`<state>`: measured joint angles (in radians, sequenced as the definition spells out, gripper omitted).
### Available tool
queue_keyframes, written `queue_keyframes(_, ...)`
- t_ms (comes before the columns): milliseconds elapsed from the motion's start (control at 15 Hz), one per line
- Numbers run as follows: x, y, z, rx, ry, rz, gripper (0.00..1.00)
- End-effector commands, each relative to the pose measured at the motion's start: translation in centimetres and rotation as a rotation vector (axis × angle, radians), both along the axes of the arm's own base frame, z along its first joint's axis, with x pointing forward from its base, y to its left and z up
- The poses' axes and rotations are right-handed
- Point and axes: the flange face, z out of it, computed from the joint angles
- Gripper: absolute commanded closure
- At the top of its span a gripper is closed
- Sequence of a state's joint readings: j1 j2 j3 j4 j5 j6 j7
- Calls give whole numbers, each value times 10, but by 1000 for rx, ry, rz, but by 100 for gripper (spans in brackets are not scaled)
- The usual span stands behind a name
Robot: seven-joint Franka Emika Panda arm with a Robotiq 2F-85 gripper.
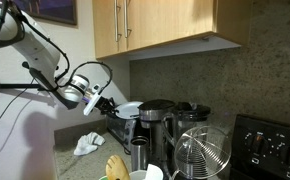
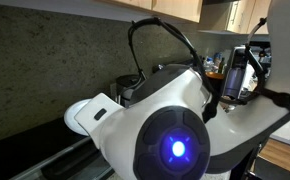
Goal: Use the white towel to wipe the white plate, then put the white plate on top of the microwave
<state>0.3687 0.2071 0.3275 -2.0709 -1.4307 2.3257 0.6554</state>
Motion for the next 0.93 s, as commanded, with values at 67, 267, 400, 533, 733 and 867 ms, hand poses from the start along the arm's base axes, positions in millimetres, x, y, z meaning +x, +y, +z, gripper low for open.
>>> queue_keyframes(67, 6, 8, 0, 13, -4, 35, 73)
queue_keyframes(267, 7, 7, 0, 15, -6, 30, 57)
queue_keyframes(400, 6, 5, 1, 21, -3, 25, 42)
queue_keyframes(533, 7, 4, 5, 33, -3, 19, 27)
queue_keyframes(733, 5, -1, 14, 78, 24, -19, 5)
queue_keyframes(867, 2, -4, 21, 124, 70, -53, 0)
